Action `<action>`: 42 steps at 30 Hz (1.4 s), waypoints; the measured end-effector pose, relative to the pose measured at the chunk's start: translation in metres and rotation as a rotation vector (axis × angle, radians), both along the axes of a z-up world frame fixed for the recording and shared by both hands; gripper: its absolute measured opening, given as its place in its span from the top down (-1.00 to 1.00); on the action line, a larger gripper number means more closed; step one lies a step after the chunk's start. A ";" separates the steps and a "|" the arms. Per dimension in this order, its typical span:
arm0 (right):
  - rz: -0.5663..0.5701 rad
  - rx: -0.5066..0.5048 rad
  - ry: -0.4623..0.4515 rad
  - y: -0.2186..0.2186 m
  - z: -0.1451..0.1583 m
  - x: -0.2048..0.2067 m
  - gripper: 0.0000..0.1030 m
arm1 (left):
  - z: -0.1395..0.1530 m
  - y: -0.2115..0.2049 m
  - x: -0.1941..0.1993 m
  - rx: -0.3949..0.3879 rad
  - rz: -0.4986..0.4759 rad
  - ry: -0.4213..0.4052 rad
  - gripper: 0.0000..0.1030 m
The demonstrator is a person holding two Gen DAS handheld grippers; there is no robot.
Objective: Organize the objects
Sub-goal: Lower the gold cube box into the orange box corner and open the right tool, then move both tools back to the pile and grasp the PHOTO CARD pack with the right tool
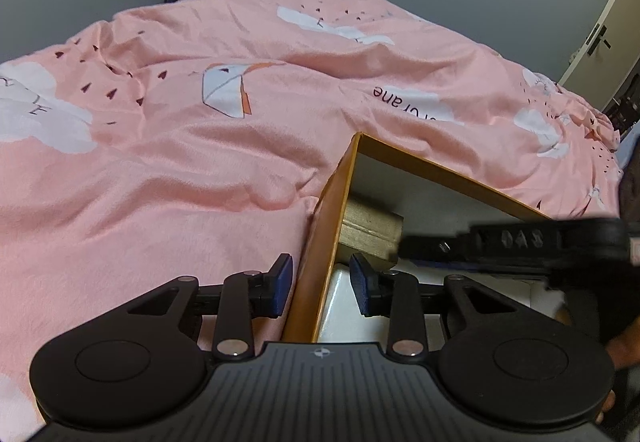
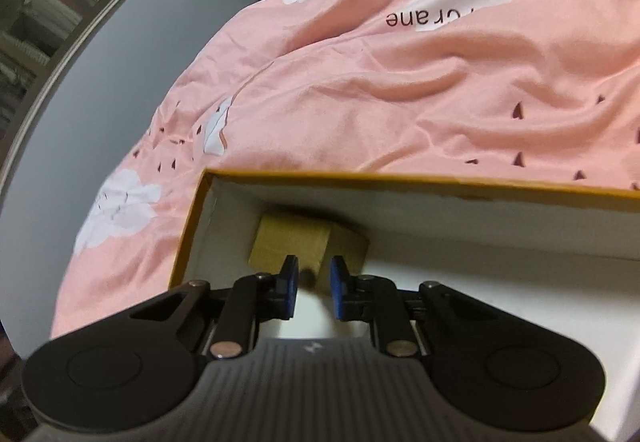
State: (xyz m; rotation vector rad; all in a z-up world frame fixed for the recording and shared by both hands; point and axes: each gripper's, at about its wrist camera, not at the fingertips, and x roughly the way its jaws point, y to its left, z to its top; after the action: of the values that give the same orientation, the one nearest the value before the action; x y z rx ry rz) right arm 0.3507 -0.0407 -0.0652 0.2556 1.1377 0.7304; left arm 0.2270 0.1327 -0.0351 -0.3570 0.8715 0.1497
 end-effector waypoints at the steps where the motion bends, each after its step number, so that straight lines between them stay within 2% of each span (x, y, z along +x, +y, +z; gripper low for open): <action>1: 0.009 -0.032 -0.015 -0.001 0.002 -0.005 0.63 | 0.001 -0.001 -0.002 0.008 0.008 -0.006 0.24; 4: 0.051 -0.145 -0.041 -0.002 0.001 -0.021 0.60 | 0.004 -0.005 -0.010 0.043 0.034 -0.027 0.24; 7: 0.107 -0.254 -0.031 0.003 -0.009 -0.035 0.60 | 0.003 -0.008 -0.015 0.054 0.049 -0.030 0.24; 10: 0.159 -0.319 -0.006 0.011 -0.021 -0.045 0.60 | 0.003 -0.009 -0.020 0.050 0.050 -0.034 0.24; 14: 0.195 -0.330 0.003 0.023 -0.028 -0.052 0.61 | 0.007 -0.009 -0.023 0.038 0.034 -0.051 0.24; 19: 0.224 -0.347 -0.047 0.039 -0.028 -0.060 0.62 | 0.009 -0.009 -0.026 0.021 0.028 -0.067 0.26; 22: 0.236 -0.360 -0.064 0.044 -0.027 -0.064 0.70 | 0.009 -0.007 -0.027 0.012 0.034 -0.072 0.26; 28: 0.222 -0.348 -0.059 0.041 -0.022 -0.067 0.69 | 0.014 -0.011 -0.030 0.038 0.036 -0.091 0.26; 33: 0.210 -0.340 -0.162 0.033 0.005 -0.087 0.68 | 0.033 -0.027 -0.041 0.119 0.033 -0.150 0.26; 38: 0.162 -0.280 -0.298 0.006 0.040 -0.116 0.67 | 0.053 -0.048 -0.057 0.173 0.005 -0.206 0.26; 42: 0.119 -0.248 -0.380 -0.015 0.059 -0.139 0.45 | 0.065 -0.064 -0.069 0.178 -0.039 -0.234 0.26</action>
State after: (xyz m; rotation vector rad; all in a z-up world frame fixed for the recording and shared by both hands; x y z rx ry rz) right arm 0.2119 -0.0560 -0.0064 -0.1573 0.8731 0.6987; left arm 0.1583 0.0687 0.0298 -0.1860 0.6285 0.1447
